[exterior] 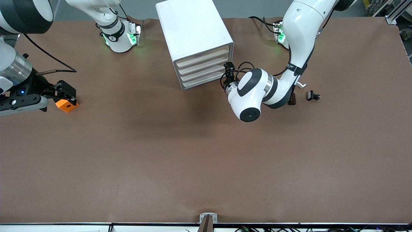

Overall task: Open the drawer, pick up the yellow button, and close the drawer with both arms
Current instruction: 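Align the left gripper with the top drawer's front edge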

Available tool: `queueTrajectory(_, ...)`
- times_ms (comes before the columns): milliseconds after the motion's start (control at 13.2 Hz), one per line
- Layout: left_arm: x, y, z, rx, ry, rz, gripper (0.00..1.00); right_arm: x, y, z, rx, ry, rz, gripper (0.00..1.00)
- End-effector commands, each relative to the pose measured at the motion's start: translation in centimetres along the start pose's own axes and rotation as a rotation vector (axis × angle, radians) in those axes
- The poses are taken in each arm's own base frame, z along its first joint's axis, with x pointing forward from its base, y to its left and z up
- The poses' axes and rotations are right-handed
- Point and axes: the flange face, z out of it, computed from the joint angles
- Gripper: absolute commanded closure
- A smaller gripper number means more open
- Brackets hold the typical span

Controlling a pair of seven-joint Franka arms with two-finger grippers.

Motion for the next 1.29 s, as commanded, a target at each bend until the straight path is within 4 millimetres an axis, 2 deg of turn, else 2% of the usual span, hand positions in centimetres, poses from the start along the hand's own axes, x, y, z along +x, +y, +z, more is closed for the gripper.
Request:
queueTrajectory(0,6.8,5.9,-10.7,-0.119,-0.188,-0.226,0.50,1.7,-6.4,1.6,-0.039,-0.019,-0.019,0.00)
queueTrajectory(76,6.7,5.7,-11.1,-0.127,-0.193,-0.226,0.18,1.7,-6.4,1.6,-0.039,-0.020,-0.019,0.00)
queueTrajectory(152,6.9,5.7,-11.4,-0.131,-0.196,-0.232,0.00,1.7,-6.4,1.7,-0.039,-0.021,-0.019,0.00)
queueTrajectory(379,8.0,6.1,-12.3,-0.135,-0.213,-0.241,0.00,1.8,-6.3,1.9,-0.037,-0.024,-0.018,0.00)
queueTrajectory(683,8.0,6.1,-12.4,-0.136,-0.215,-0.239,0.00,1.9,-6.4,2.1,-0.035,-0.021,-0.018,0.00)
queueTrajectory(1062,8.1,6.5,-12.1,-0.130,-0.210,-0.251,0.00,2.1,-5.6,2.8,-0.039,-0.032,-0.010,0.00)
queueTrajectory(1214,8.1,6.6,-11.9,-0.131,-0.205,-0.249,0.00,2.2,-4.6,3.0,-0.047,-0.031,-0.007,0.00)
